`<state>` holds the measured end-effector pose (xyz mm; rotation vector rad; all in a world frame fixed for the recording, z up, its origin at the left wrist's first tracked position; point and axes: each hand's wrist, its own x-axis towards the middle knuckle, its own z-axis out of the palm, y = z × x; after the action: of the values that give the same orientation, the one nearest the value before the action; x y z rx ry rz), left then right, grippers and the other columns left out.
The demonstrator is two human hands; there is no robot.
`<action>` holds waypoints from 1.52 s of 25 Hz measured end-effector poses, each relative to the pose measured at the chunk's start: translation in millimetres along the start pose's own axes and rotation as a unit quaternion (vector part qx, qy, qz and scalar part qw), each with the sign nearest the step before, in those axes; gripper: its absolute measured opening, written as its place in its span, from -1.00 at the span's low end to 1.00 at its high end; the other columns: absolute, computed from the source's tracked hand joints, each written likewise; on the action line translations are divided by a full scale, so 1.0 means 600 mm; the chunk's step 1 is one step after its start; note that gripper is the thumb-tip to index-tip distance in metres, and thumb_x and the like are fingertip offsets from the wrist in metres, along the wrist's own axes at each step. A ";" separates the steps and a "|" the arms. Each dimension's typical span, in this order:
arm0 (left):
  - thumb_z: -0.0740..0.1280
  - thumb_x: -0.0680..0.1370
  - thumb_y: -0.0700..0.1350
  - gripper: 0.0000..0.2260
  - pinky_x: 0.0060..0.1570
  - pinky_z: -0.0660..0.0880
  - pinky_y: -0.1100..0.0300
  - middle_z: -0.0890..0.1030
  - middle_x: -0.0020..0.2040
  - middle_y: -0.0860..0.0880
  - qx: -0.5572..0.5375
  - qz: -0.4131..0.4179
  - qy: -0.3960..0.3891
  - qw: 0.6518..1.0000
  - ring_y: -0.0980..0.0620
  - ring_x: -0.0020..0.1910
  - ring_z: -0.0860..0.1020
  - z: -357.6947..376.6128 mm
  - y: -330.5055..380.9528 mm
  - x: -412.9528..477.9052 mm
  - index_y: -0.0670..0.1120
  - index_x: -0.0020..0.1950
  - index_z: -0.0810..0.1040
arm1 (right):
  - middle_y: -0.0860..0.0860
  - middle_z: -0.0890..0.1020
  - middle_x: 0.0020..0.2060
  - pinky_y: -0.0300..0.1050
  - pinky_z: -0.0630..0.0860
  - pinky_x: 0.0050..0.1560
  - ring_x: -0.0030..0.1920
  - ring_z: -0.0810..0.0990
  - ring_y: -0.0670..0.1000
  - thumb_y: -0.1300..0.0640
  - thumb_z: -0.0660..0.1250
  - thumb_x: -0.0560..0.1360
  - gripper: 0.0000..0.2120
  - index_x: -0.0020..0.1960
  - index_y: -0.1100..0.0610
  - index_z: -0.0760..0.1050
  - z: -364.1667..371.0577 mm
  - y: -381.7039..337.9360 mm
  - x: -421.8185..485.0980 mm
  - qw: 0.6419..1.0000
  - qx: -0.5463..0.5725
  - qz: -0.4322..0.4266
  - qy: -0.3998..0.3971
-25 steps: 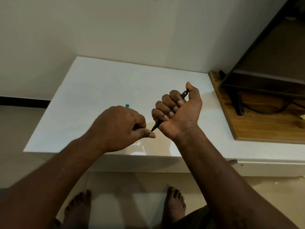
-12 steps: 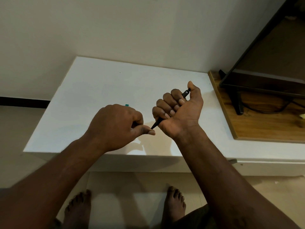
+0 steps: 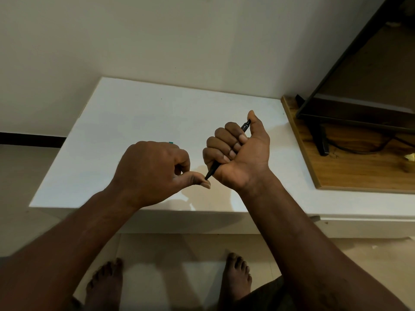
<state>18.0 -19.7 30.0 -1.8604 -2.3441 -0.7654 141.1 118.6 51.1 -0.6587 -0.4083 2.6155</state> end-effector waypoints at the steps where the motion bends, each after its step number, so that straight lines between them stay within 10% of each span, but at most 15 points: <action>1: 0.13 0.37 0.55 -0.37 -0.40 0.48 0.14 0.58 -0.39 0.11 -0.001 -0.001 -0.005 1.000 0.09 -0.44 0.49 0.000 0.000 0.000 0.04 -0.26 0.67 | -0.07 0.13 -0.54 -0.20 0.01 -0.47 -0.52 0.03 -0.07 -0.33 0.19 0.59 -0.39 -0.43 0.04 0.16 0.000 0.000 -0.001 1.000 -0.002 0.007 -0.004; 20: 0.09 0.38 0.58 -0.36 -0.35 0.47 0.16 0.59 -0.38 0.13 0.005 -0.016 -0.056 0.998 0.11 -0.39 0.52 0.008 -0.003 0.004 0.07 -0.25 0.65 | -0.03 0.38 -0.41 -0.21 0.35 -0.41 -0.46 0.32 -0.08 -0.14 0.13 0.73 -0.56 -0.03 0.18 0.57 0.002 0.030 0.010 0.988 -0.144 -0.025 0.056; 30: 0.12 0.42 0.49 -0.43 -0.29 0.39 0.20 0.67 -0.29 0.06 0.030 -0.079 -0.072 0.994 0.10 -0.35 0.53 0.011 -0.015 0.007 0.09 -0.15 0.70 | 0.02 0.72 -0.05 -0.09 0.52 -0.07 -0.10 0.62 0.02 0.15 0.20 0.73 -0.73 0.31 0.17 0.61 0.008 0.035 0.008 0.860 -0.501 -0.048 0.085; 38: 0.26 0.40 0.50 -0.51 -0.19 0.59 0.09 0.68 -0.26 0.11 0.030 -0.110 -0.099 0.989 0.10 -0.28 0.59 0.021 -0.023 0.008 0.12 -0.13 0.69 | -0.01 0.78 -0.16 -0.08 0.57 -0.10 -0.14 0.72 0.01 0.13 0.36 0.66 -0.91 0.02 0.14 0.59 -0.009 0.031 0.026 0.813 -0.564 -0.089 0.114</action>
<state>7.1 -12.5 15.8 -1.7485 -2.6955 -0.5409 125.6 110.4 33.7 -1.1645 -1.8739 1.8414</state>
